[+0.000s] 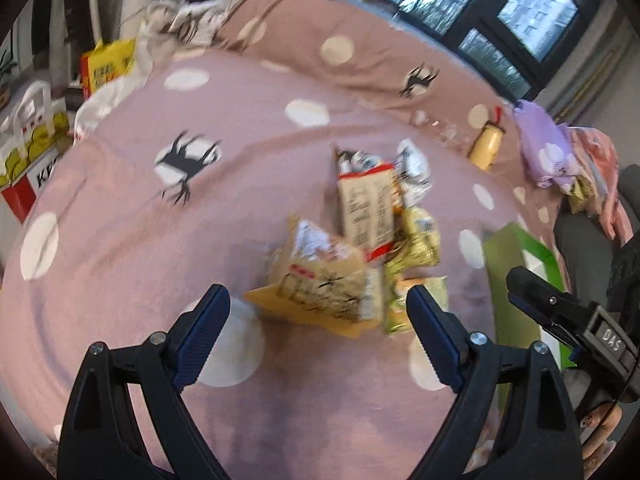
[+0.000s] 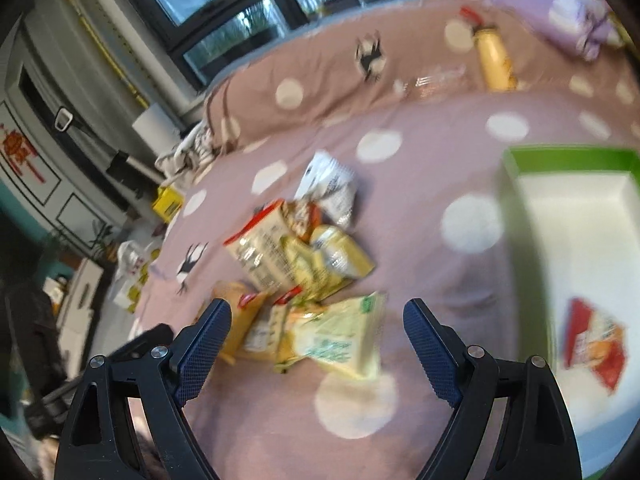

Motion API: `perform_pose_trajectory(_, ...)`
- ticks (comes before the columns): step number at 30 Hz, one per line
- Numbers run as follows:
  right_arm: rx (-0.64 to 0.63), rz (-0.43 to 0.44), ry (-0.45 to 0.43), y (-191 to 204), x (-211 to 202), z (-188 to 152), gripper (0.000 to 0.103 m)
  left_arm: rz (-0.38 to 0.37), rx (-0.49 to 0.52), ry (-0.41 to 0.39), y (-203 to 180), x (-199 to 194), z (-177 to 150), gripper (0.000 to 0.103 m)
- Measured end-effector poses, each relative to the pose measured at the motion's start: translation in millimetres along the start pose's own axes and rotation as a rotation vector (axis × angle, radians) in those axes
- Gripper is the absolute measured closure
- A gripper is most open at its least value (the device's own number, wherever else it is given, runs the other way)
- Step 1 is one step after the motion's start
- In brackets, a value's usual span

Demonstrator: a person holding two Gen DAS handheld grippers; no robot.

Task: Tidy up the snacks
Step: 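Grasp the yellow rice-cracker bag with the right tool and lift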

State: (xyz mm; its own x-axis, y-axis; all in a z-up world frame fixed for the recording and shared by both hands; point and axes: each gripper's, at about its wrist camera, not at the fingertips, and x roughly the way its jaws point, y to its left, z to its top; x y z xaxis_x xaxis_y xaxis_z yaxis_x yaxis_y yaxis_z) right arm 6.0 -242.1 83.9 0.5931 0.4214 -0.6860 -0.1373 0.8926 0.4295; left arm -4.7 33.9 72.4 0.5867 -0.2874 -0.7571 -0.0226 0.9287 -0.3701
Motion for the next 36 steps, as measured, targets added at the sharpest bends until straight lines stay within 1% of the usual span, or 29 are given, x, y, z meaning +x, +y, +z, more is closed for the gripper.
perform_pose_trajectory(2, 0.024, 0.036, 0.046, 3.9, 12.0, -2.3, 0.015, -0.017, -0.01, 0.024, 5.0, 6.4, 2.1, 0.013)
perform_pose_trajectory(4, 0.045, 0.091, 0.088, 13.2, 21.8, -3.6, 0.015, -0.029, -0.024, 0.03, 10.7, 9.9, 4.8, 0.013)
perform_pose_trajectory(5, 0.041, 0.137, 0.11, 21.2, 27.6, -2.9, 0.015, -0.035, -0.03, 0.032, 13.2, 12.2, 6.7, 0.014)
perform_pose_trajectory(7, 0.054, 0.184, 0.14, 31.3, 37.6, -1.4, 0.015, -0.031, -0.042, 0.036, 15.7, 17.4, 10.1, 0.014)
perform_pose_trajectory(9, 0.09, 0.22, 0.193, 40.3, 55.8, 1.7, 0.015, -0.03, -0.058, 0.048, 17.3, 23.8, 12.3, 0.017)
perform_pose_trajectory(11, 0.104, 0.231, 0.234, 46.9, 72.6, 4.0, 0.016, -0.04, -0.073, 0.078, 19.2, 31.2, 13.4, 0.026)
perform_pose_trajectory(12, 0.098, 0.217, 0.256, 50.5, 81.5, 6.2, 0.017, -0.046, -0.074, 0.087, 18.7, 33.6, 13.3, 0.028)
perform_pose_trajectory(14, 0.078, 0.184, 0.274, 56.6, 93.4, 10.5, 0.021, -0.042, -0.059, 0.09, 16.9, 37.4, 14.0, 0.031)
perform_pose_trajectory(15, 0.072, 0.185, 0.282, 58.3, 97.7, 12.2, 0.024, -0.034, -0.047, 0.09, 15.6, 38.8, 13.9, 0.032)
perform_pose_trajectory(17, 0.065, 0.204, 0.298, 60.6, 103.4, 13.2, 0.028, -0.024, -0.025, 0.096, 13.0, 43.2, 13.2, 0.038)
perform_pose_trajectory(18, 0.063, 0.214, 0.307, 61.3, 106.1, 12.1, 0.029, -0.026, -0.02, 0.1, 12.4, 44.9, 13.2, 0.039)
perform_pose_trajectory(21, 0.044, 0.206, 0.344, 62.4, 115.1, 8.6, 0.032, -0.038, -0.019, 0.099, 11.2, 47.1, 12.3, 0.042)
perform_pose_trajectory(23, 0.049, 0.222, 0.361, 61.3, 121.4, 6.0, 0.037, -0.045, -0.021, 0.094, 9.1, 47.0, 11.8, 0.047)
perform_pose_trajectory(24, 0.059, 0.227, 0.373, 60.2, 125.2, 3.7, 0.037, -0.042, -0.018, 0.091, 7.4, 46.3, 11.1, 0.049)
perform_pose_trajectory(26, 0.068, 0.218, 0.369, 57.8, 127.9, 1.3, 0.043, -0.039, -0.001, 0.081, 4.2, 43.9, 9.5, 0.055)
perform_pose_trajectory(29, 0.043, 0.203, 0.341, 60.2, 124.3, -0.2, 0.044, -0.08, -0.004, 0.085, 2.5, 39.3, 6.8, 0.065)
perform_pose_trajectory(34, 0.024, 0.214, 0.299, 64.8, 111.7, -4.0, 0.045, -0.078, 0.038, 0.048, -7.6, 25.8, 1.5, 0.071)
perform_pose_trajectory(36, 0.023, 0.217, 0.279, 65.3, 103.7, -6.2, 0.045, -0.08, 0.061, 0.027, -13.4, 20.1, -0.9, 0.071)
